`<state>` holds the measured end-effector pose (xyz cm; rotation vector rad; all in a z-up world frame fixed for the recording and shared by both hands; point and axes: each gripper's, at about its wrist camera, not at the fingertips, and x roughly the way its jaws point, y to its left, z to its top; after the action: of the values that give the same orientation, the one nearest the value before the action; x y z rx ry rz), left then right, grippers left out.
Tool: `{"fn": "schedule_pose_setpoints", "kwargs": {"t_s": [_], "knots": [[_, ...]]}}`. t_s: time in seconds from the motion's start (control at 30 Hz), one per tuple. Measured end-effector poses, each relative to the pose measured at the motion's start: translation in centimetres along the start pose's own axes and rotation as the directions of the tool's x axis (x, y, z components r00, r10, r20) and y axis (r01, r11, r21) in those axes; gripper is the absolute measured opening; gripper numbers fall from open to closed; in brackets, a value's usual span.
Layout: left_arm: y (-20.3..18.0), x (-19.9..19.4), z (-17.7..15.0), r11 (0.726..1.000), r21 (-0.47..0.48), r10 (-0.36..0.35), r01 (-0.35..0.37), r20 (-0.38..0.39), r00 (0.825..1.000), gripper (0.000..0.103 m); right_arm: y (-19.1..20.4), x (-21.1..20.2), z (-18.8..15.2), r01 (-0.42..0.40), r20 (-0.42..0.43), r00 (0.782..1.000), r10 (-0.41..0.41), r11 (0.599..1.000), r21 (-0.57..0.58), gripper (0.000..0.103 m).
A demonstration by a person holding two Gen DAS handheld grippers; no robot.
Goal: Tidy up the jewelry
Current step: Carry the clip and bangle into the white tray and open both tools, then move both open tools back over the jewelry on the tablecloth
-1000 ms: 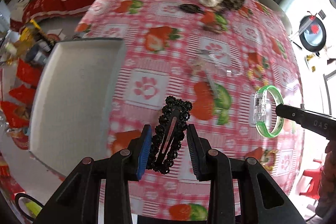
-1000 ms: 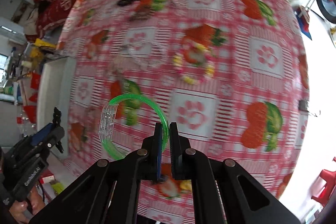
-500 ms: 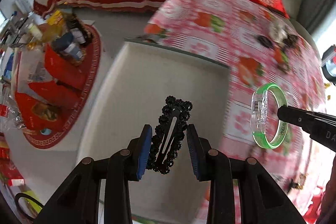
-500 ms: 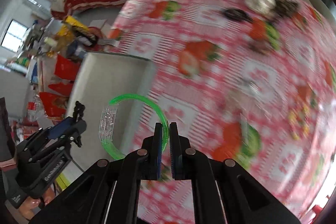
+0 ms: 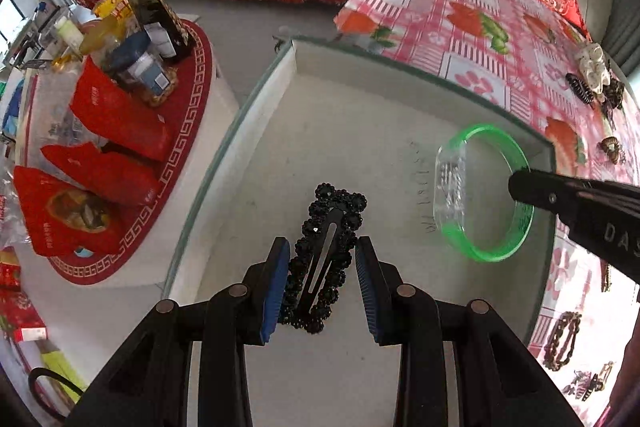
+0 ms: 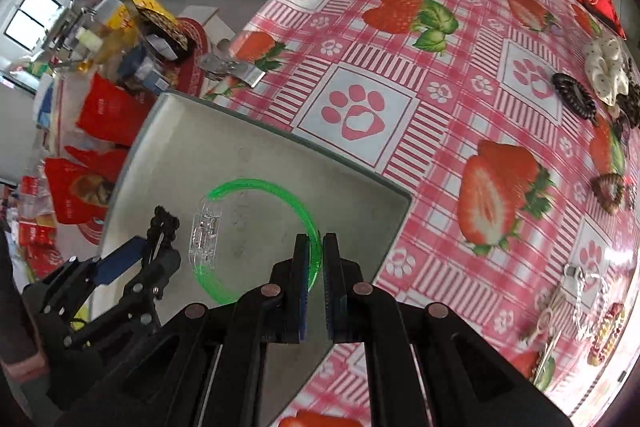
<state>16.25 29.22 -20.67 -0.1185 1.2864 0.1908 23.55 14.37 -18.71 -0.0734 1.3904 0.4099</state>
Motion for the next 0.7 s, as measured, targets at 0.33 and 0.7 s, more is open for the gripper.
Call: {"fn": "schedule_pose_setpoints", "kwargs": {"t_s": [0.33,0.7], "knots": [[-0.3,0.4,-0.2,0.998,0.035,0.047,-0.047,0.012,0.999,0.076,0.4,2.6,0.7,0.051,-0.047,0.998,-0.052,0.999,-0.011,0.009],[-1.0,-1.3,-0.9,0.996,0.062,0.069,-0.071,0.033,0.997,0.077,0.1,0.5,0.5,-0.012,-0.006,1.0,0.012,1.0,0.011,0.036]]}}
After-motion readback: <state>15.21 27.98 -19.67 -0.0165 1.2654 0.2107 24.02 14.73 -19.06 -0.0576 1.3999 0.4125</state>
